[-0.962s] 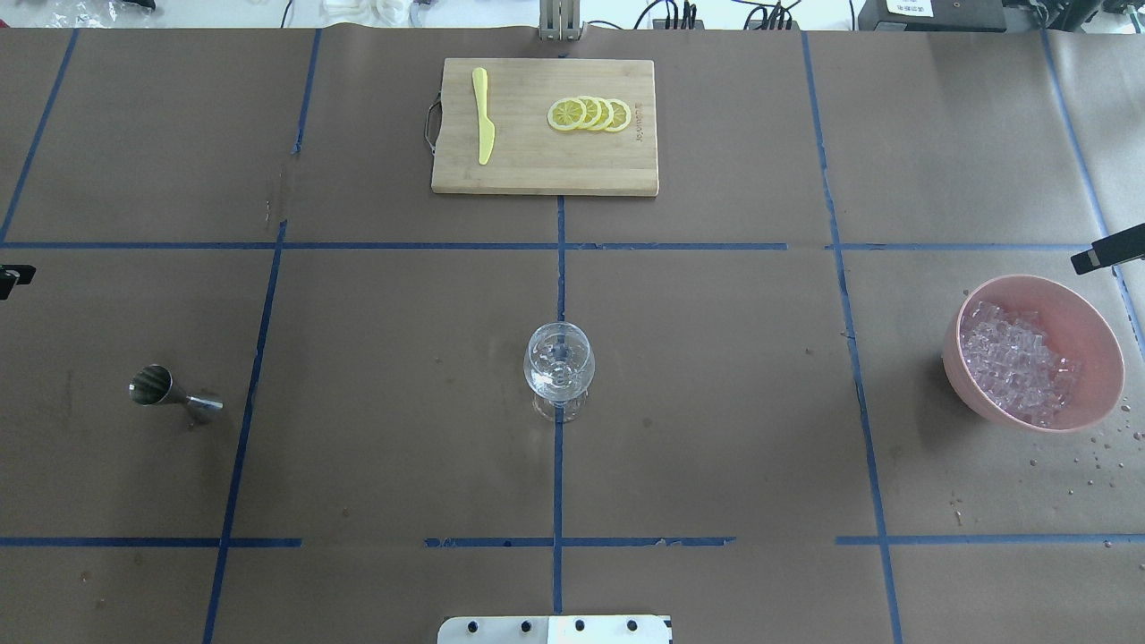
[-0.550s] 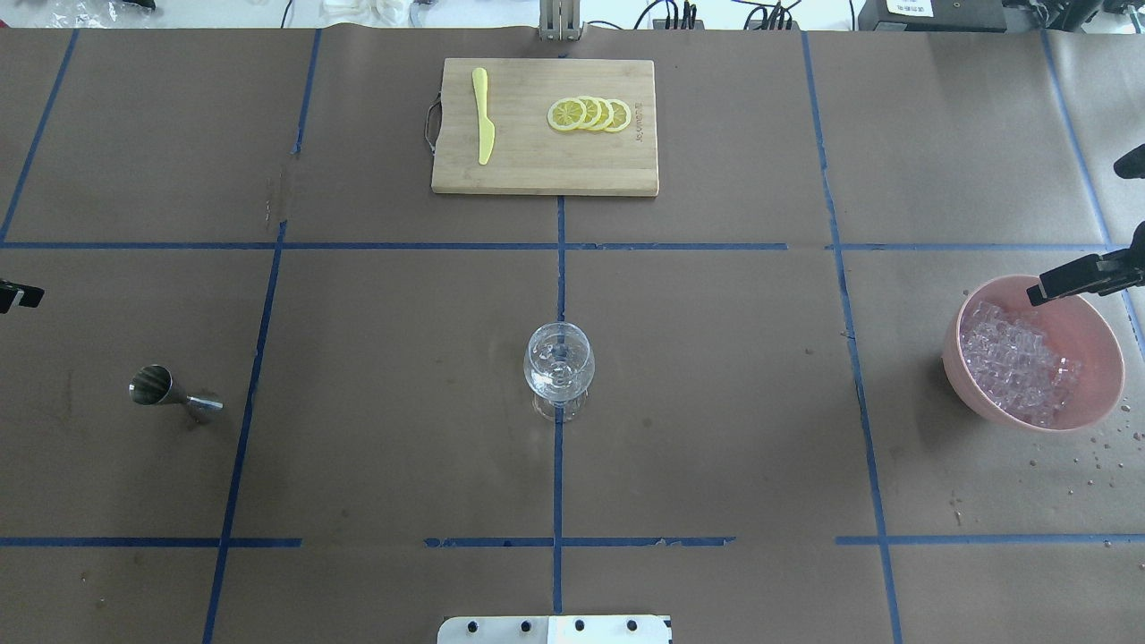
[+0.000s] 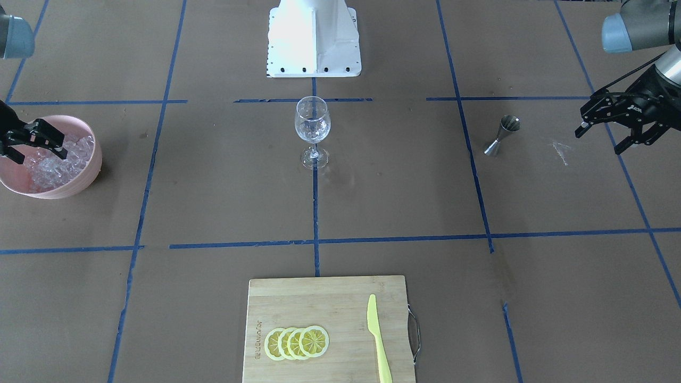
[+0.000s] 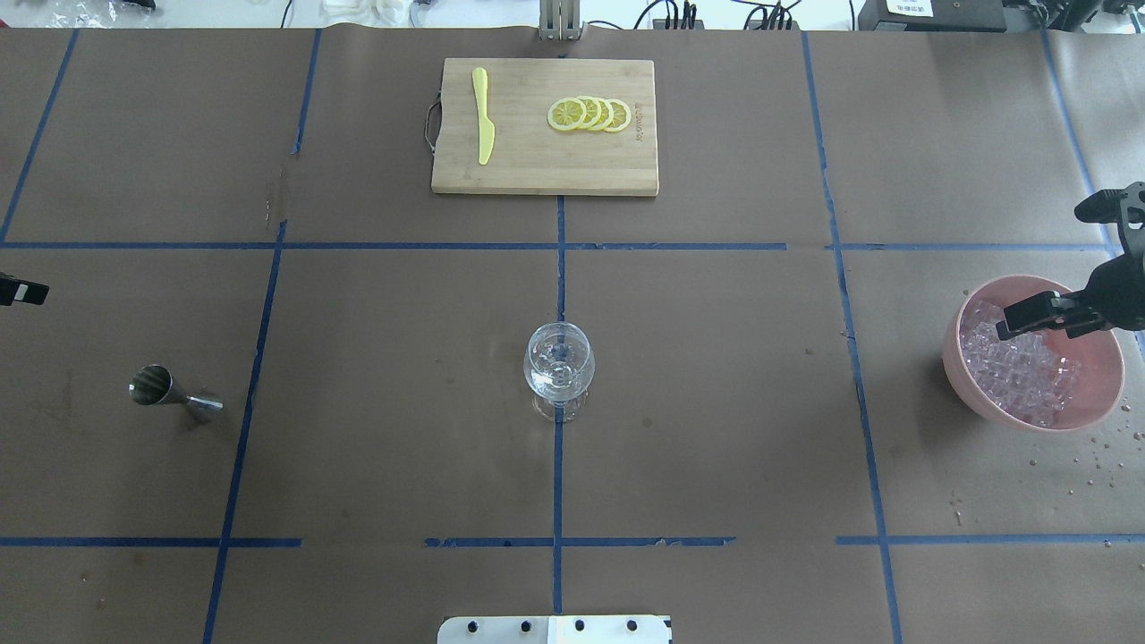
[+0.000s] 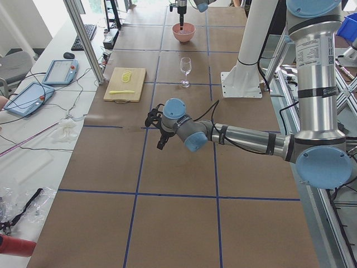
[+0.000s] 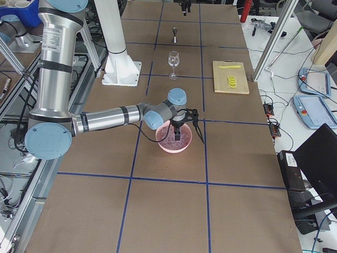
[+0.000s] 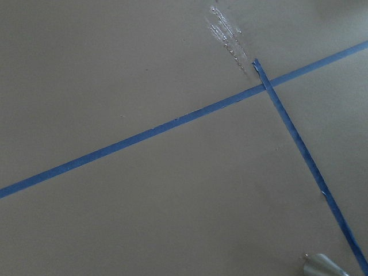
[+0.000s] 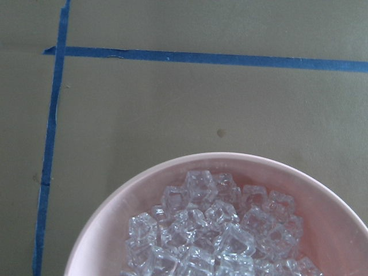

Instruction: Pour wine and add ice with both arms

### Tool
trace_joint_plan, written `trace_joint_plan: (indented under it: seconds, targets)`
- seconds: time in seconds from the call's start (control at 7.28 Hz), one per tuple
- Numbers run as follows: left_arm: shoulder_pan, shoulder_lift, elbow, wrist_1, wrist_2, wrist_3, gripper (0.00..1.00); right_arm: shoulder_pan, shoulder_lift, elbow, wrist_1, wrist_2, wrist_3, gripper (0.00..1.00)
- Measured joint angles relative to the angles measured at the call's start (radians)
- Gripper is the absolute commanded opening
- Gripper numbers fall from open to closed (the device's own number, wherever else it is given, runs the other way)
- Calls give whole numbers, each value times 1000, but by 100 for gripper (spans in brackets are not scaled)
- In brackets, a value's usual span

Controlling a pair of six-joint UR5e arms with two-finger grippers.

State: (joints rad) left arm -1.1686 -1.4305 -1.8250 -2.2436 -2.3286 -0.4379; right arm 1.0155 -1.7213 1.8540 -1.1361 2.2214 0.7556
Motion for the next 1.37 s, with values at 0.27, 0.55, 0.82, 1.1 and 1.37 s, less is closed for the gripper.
trace_joint_plan:
  seconds: [0.27,0.55,0.82,1.1,1.37]
  targets:
    - [0,1,-14,0,3,-20,100,-22,-4,-7,2,-14,68,79]
    - [0,1,-19,0,4,-34,100,-33,-4,-23,2,-38,87,45]
    - [0,1,-22,-1,5,-36,100,-36,-4,-33,3,-55,89,0]
    - [0,2,-25,-2,5,-37,100,-36,-5,-33,4,-58,86,0]
    - [0,1,-26,-2,5,-38,100,-34,-6,-26,4,-57,80,0]
